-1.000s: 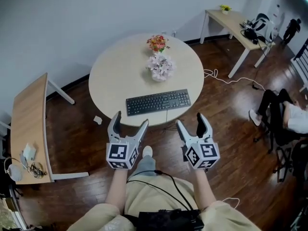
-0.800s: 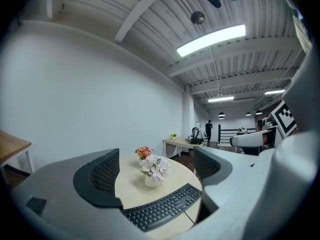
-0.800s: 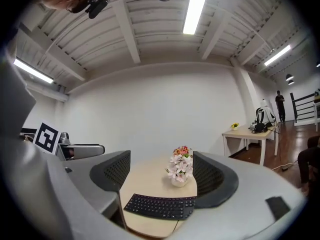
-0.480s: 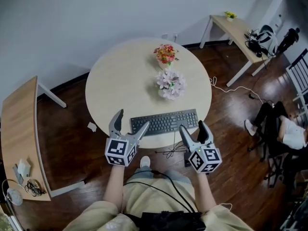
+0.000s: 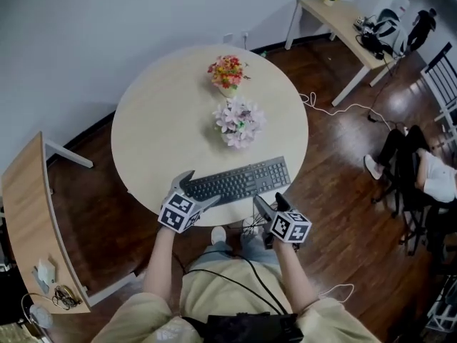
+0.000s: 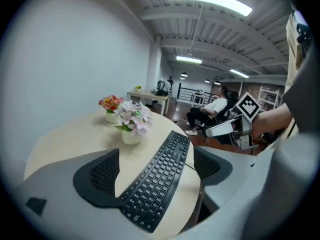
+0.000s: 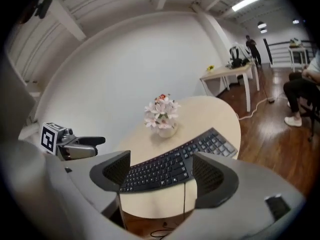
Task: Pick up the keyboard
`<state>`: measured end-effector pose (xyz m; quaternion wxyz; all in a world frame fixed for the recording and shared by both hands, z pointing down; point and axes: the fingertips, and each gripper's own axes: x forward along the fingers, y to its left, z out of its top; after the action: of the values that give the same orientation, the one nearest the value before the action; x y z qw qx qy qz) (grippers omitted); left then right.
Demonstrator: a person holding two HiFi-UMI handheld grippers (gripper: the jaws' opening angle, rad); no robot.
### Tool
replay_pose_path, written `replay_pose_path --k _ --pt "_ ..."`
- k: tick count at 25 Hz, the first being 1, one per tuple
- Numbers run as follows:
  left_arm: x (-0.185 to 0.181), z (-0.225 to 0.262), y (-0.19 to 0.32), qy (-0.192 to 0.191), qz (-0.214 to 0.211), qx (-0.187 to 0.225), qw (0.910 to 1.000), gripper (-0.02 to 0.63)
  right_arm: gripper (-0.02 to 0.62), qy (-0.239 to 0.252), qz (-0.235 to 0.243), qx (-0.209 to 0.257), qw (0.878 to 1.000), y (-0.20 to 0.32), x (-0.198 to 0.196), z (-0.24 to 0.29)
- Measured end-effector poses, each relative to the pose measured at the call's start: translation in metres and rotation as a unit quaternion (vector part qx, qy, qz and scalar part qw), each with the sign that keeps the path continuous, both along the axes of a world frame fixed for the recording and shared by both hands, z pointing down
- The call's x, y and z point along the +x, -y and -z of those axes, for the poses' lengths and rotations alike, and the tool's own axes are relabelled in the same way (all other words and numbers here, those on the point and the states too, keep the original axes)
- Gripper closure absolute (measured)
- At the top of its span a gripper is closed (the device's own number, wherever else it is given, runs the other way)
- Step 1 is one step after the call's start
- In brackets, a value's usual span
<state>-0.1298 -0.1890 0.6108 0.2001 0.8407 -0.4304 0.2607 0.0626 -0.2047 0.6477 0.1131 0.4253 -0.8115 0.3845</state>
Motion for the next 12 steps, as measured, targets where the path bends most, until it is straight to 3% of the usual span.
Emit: replay_pose_path --k 2,5,9,12 --pt "0.014 -0.030 0.007 -0.003 -0.045 -0.052 0.9976 0.150 0.192 0.030 -0.004 -0.051 0.998 -0.001 -0.002 -0.031" --pt "0.030 -0.068 0.023 0.000 -0.110 -0.126 0.9859 0.150 0.192 0.085 -0.028 -0.116 0.989 0.003 -0.007 -0.066" --pt "0.035 -0.125 0.033 0.044 -0.177 -0.221 0.9580 0.150 0.192 0.123 -0.075 -0.164 0.976 0.010 -0.003 -0.104" --pt "0.031 -0.153 0.042 0.071 -0.194 -0.265 0.9419 0.150 0.192 0.139 -0.097 -0.176 0.970 0.017 -0.004 -0.121"
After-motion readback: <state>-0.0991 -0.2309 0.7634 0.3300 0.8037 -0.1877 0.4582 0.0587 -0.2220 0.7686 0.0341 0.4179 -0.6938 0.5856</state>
